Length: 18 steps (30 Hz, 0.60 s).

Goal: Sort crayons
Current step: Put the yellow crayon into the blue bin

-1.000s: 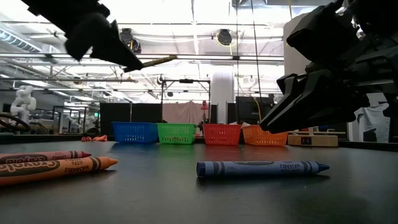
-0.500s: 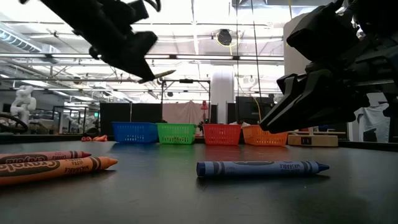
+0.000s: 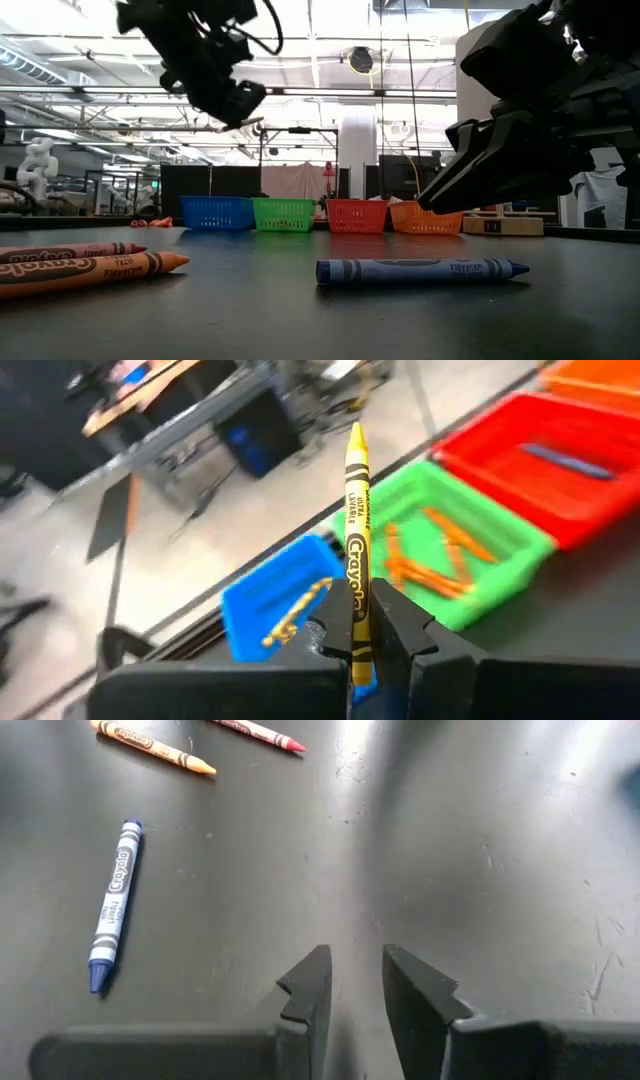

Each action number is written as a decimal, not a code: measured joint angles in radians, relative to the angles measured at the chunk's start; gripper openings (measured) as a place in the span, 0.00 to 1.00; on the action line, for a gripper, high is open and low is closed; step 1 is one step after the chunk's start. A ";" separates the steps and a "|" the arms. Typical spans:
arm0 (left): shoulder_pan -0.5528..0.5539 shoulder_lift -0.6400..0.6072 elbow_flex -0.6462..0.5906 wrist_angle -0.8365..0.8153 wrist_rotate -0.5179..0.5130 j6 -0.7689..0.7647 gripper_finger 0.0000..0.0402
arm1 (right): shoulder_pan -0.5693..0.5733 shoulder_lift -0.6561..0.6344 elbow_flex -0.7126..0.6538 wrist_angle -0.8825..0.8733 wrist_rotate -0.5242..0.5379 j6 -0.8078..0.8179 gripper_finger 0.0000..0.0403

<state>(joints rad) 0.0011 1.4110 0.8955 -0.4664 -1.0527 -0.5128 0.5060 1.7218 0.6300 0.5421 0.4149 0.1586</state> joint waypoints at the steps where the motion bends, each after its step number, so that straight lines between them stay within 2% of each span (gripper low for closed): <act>1: 0.032 0.000 0.000 0.002 0.006 -0.003 0.03 | 0.000 0.000 0.000 0.000 0.000 0.003 0.20; 8: 0.253 0.060 -0.002 0.016 0.060 -0.005 0.03 | 0.000 0.000 0.000 0.000 0.000 0.012 0.20; 14: 0.395 0.145 -0.002 0.057 0.269 -0.061 0.03 | 0.000 0.000 0.000 0.000 -0.001 0.015 0.20; 18: 0.436 0.201 -0.002 0.076 0.323 -0.110 0.04 | 0.000 0.000 0.000 0.000 -0.001 0.016 0.20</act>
<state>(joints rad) 0.4368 1.6120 0.8932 -0.3899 -0.7292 -0.6224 0.5060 1.7218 0.6300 0.5419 0.4141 0.1749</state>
